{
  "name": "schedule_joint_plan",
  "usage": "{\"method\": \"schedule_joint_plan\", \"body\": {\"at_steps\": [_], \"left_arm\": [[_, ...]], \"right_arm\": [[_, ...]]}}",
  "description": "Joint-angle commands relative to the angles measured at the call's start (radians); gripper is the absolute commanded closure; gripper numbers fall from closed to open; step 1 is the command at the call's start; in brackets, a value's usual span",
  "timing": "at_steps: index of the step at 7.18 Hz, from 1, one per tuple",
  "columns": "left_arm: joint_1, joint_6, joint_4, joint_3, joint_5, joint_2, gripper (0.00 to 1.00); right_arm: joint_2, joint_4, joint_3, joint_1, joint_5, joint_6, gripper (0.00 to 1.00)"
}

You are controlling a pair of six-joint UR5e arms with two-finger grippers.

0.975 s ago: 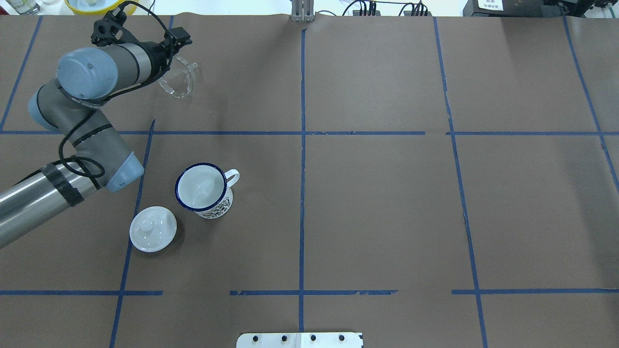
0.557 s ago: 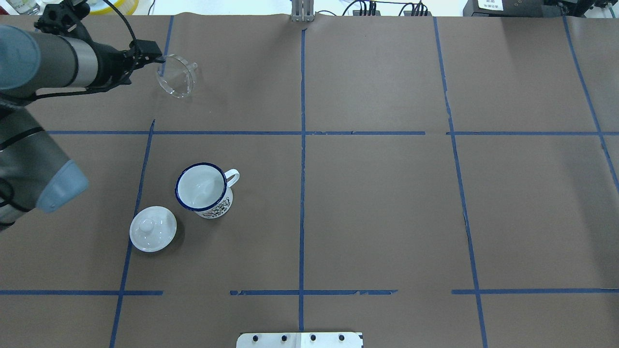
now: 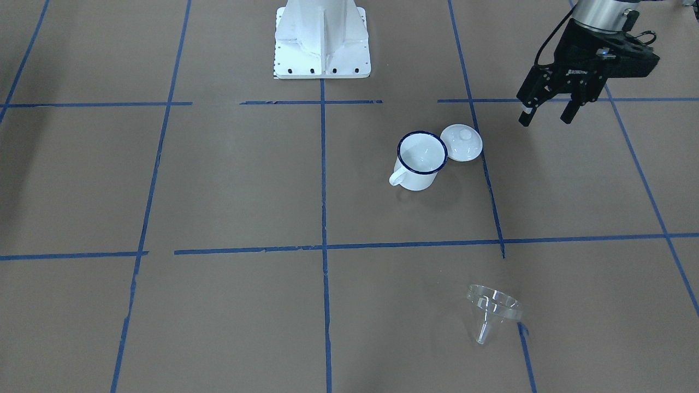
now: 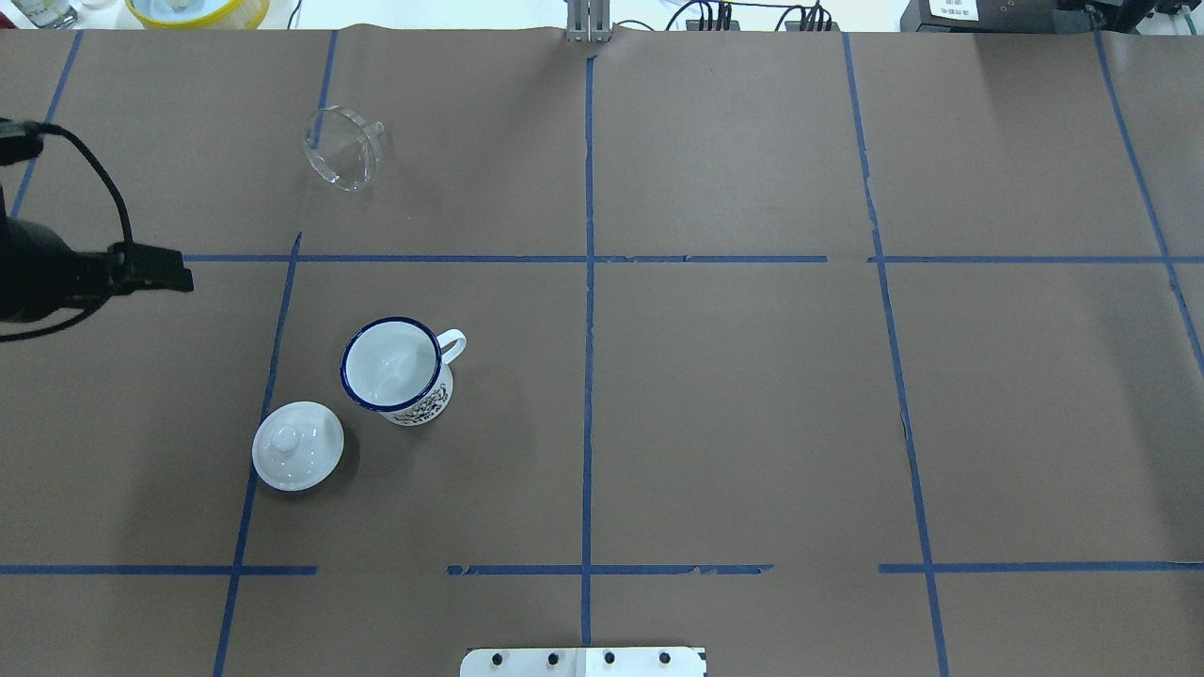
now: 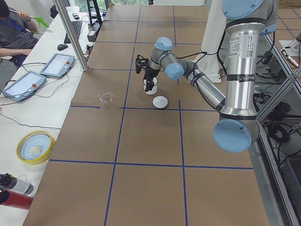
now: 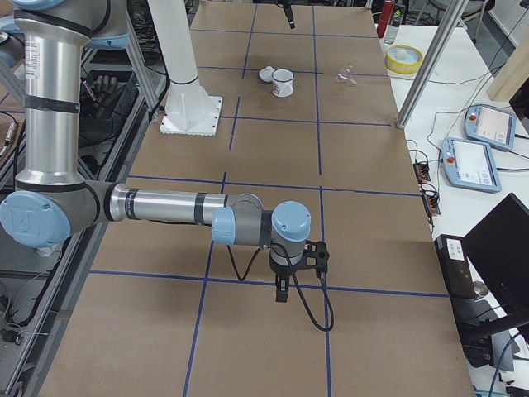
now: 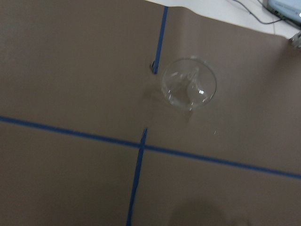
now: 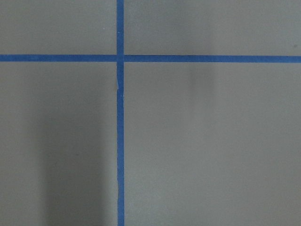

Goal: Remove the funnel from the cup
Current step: 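Release the funnel and move the left gripper to the white lid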

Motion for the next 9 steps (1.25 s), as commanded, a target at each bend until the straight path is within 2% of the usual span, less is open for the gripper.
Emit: {"method": "schedule_joint_plan", "body": {"at_steps": [1, 2, 4, 6, 9], "left_arm": [[0.150, -0.063, 0.021, 0.023, 0.002, -0.003, 0.00], [0.175, -0.086, -0.023, 0.097, 0.002, -0.043, 0.00], [0.191, -0.077, -0.030, 0.284, -0.008, -0.191, 0.01], [0.193, -0.038, -0.087, 0.295, -0.008, -0.169, 0.02], [0.214, -0.033, -0.233, 0.324, -0.008, -0.065, 0.01]], "right_arm": [[0.000, 0.000, 0.001, 0.000, 0.000, 0.000, 0.00], [0.000, 0.000, 0.001, 0.000, 0.000, 0.000, 0.00], [0.000, 0.000, 0.001, 0.000, 0.000, 0.000, 0.00], [0.000, 0.000, -0.001, 0.000, 0.000, 0.000, 0.00], [0.000, 0.000, -0.001, 0.000, 0.000, 0.000, 0.00]]}}
